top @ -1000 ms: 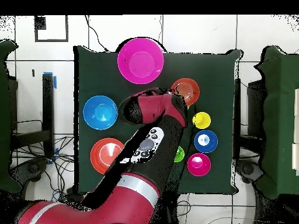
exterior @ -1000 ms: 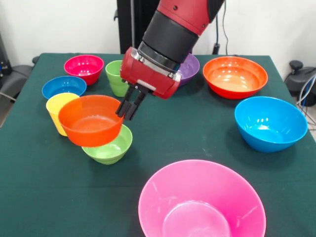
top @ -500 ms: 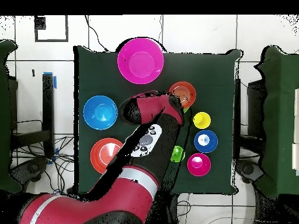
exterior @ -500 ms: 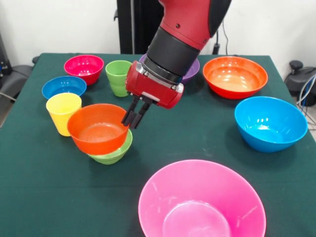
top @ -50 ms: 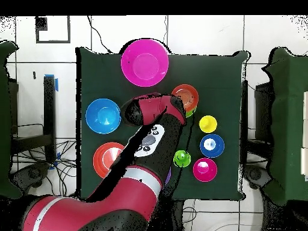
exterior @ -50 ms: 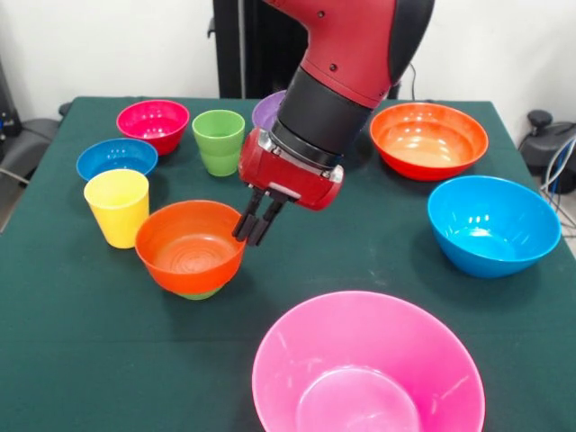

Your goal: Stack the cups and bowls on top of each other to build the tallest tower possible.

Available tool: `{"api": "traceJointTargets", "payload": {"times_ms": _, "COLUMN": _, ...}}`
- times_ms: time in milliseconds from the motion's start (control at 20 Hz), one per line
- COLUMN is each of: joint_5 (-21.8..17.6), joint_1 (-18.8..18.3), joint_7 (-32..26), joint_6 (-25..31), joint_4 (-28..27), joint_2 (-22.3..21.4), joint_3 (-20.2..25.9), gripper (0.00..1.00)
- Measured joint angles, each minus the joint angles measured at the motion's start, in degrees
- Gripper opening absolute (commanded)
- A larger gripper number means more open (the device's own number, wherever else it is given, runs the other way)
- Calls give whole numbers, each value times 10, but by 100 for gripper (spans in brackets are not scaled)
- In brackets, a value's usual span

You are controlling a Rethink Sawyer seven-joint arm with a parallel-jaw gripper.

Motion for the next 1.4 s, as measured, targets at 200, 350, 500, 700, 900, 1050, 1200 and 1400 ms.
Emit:
{"api": "traceJointTargets", "payload": {"times_ms": 200, "joint_5": 0, "joint_1": 0, "joint_7": 0, "joint_6": 13, "joint_4": -4, "joint_2": 1, "joint_3": 1, "gripper": 0}}
{"api": "traceJointTargets", "payload": {"times_ms": 350, "joint_5": 0, "joint_1": 0, "joint_7": 0, "joint_6": 15, "joint_4": -8, "joint_2": 3, "joint_3": 1, "gripper": 0}}
{"api": "traceJointTargets", "payload": {"times_ms": 500, "joint_5": 0, "joint_1": 0, "joint_7": 0, "joint_6": 15, "joint_4": -11, "joint_2": 3, "joint_3": 1, "gripper": 0}}
{"api": "traceJointTargets", "payload": {"times_ms": 700, "joint_5": 0, "joint_1": 0, "joint_7": 0, "joint_6": 15, "joint_4": -13, "joint_2": 3, "joint_3": 1, "gripper": 0}}
{"api": "traceJointTargets", "payload": {"times_ms": 900, "joint_5": 0, "joint_1": 0, "joint_7": 0, "joint_6": 15, "joint_4": -13, "joint_2": 3, "joint_3": 1, "gripper": 0}}
{"api": "traceJointTargets", "payload": {"times_ms": 1050, "joint_5": 0, "joint_1": 0, "joint_7": 0, "joint_6": 15, "joint_4": -13, "joint_2": 3, "joint_3": 1, "gripper": 0}}
{"api": "traceJointTargets", "payload": {"times_ms": 1200, "joint_5": 0, "joint_1": 0, "joint_7": 0, "joint_6": 15, "joint_4": -13, "joint_2": 4, "joint_3": 1, "gripper": 0}}
{"api": "traceJointTargets", "payload": {"times_ms": 1400, "joint_5": 0, "joint_1": 0, "joint_7": 0, "joint_6": 15, "joint_4": -13, "joint_2": 4, "joint_3": 1, "gripper": 0}}
